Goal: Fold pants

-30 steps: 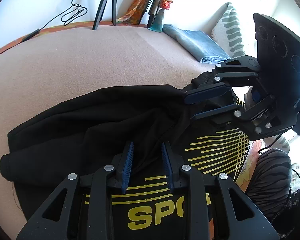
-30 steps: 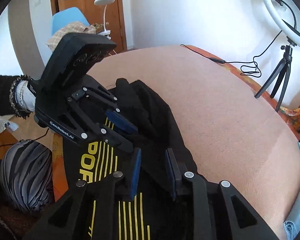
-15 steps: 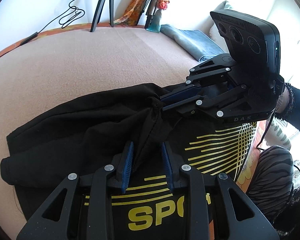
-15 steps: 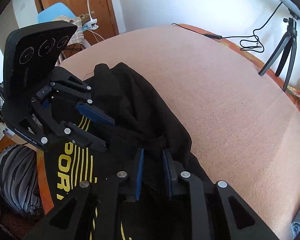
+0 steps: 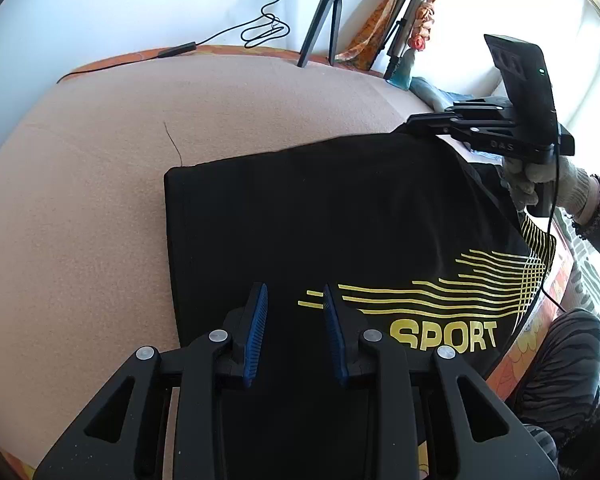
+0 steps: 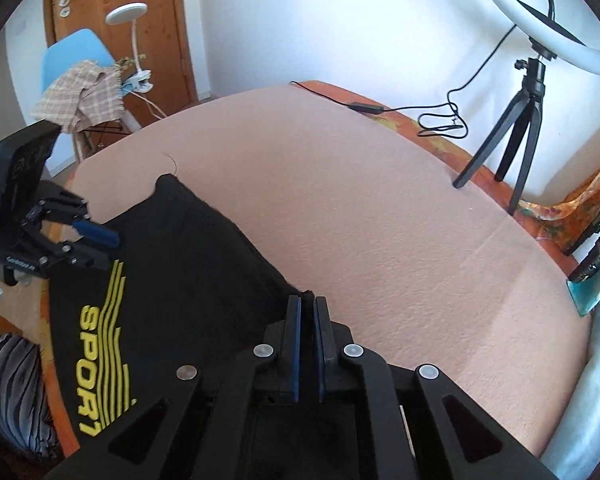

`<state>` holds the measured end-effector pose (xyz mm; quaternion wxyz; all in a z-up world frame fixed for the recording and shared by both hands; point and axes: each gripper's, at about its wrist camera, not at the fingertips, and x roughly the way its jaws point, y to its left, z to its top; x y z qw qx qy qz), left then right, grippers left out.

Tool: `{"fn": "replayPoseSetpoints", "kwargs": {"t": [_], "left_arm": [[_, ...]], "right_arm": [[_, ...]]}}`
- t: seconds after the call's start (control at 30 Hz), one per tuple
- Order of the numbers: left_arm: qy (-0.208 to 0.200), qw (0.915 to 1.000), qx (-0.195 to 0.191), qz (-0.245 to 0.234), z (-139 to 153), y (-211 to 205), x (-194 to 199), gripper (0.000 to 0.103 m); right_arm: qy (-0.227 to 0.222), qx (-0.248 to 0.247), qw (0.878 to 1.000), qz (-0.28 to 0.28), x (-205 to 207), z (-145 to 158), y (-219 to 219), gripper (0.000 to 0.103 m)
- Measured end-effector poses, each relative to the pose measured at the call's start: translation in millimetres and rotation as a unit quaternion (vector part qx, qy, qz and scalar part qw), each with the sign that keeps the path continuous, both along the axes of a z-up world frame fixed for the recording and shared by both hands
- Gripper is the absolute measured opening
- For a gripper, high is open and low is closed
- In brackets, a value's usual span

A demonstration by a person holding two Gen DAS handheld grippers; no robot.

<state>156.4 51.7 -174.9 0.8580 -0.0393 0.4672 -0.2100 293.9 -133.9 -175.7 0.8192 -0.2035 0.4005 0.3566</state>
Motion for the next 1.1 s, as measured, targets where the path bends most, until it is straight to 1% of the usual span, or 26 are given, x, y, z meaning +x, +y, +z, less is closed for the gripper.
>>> {"fn": "replayPoseSetpoints", "kwargs": {"t": [0.13,0.2,0.23,0.27,0.3,0.33,0.4,0.43,0.47,0.53,0.57,0.6,0.67,0.73,0.83,0.93,1.03,1.1], "left_arm": [[-0.006,0.9998,0.014,-0.009,0.4,-7.0,-1.0,0.027],[-0.006,0.9999,0.012,-0.007,1.2,-5.4,-4.1,0.027],[-0.008,0.9999,0.009,0.000,2.6,-2.1,-5.6,0.027],[-0.010,0.9999,0.003,0.009,4.5,2.5,-8.0,0.027],[-0.010,0.9997,-0.008,0.021,6.2,8.9,-12.0,0.029],[-0.009,0.9991,-0.021,0.035,8.7,16.9,-16.3,0.036],[-0.009,0.9965,-0.047,0.068,14.5,34.0,-27.0,0.046],[-0.007,0.9946,-0.062,0.082,16.9,42.4,-33.2,0.048],[-0.003,0.9924,-0.078,0.095,18.9,49.6,-39.6,0.049],[0.009,0.9869,-0.106,0.122,19.8,63.7,-53.7,0.051],[0.014,0.9839,-0.119,0.133,19.1,70.3,-61.6,0.051],[0.019,0.9808,-0.132,0.143,17.8,75.7,-69.3,0.051],[0.028,0.9746,-0.153,0.161,14.6,83.3,-83.7,0.051],[0.035,0.9701,-0.167,0.173,10.3,87.3,-96.3,0.051],[0.047,0.9625,-0.191,0.187,3.0,87.9,-107.2,0.051],[0.062,0.9534,-0.214,0.203,-5.8,90.6,-113.3,0.051],[0.079,0.9408,-0.252,0.213,-15.7,87.9,-116.0,0.051],[0.089,0.9363,-0.259,0.221,-20.3,84.8,-116.4,0.051]], "right_arm": [[0.010,-0.033,0.999,-0.028,29.6,-18.3,3.8,0.000],[0.006,-0.046,0.998,-0.034,33.4,-22.8,2.1,0.000],[0.006,-0.043,0.998,-0.041,33.7,-21.3,-1.0,0.000],[0.015,-0.030,0.998,-0.047,34.0,-18.5,-6.3,0.003],[0.026,-0.015,0.998,-0.051,33.1,-15.1,-11.6,0.003],[0.027,-0.010,0.998,-0.056,30.2,-11.2,-16.1,0.006],[0.021,-0.004,0.998,-0.061,22.4,-1.6,-24.3,0.026],[0.023,0.004,0.998,-0.063,18.0,4.3,-29.2,0.030],[0.027,0.015,0.997,-0.067,13.5,10.7,-33.6,0.034],[0.032,0.037,0.996,-0.078,2.8,25.2,-44.3,0.038],[0.035,0.050,0.994,-0.086,-3.1,33.0,-49.5,0.043],[0.041,0.064,0.993,-0.093,-8.6,40.7,-54.2,0.052],[0.050,0.087,0.990,-0.100,-21.8,55.5,-62.4,0.060],[0.050,0.100,0.989,-0.097,-37.0,69.9,-66.7,0.062],[0.056,0.106,0.988,-0.099,-58.6,88.4,-69.0,0.066],[0.066,0.122,0.985,-0.099,-82.1,105.5,-74.3,0.070],[0.074,0.141,0.982,-0.101,-103.9,118.4,-77.1,0.072],[0.074,0.148,0.981,-0.102,-117.2,122.4,-75.6,0.074]]}}
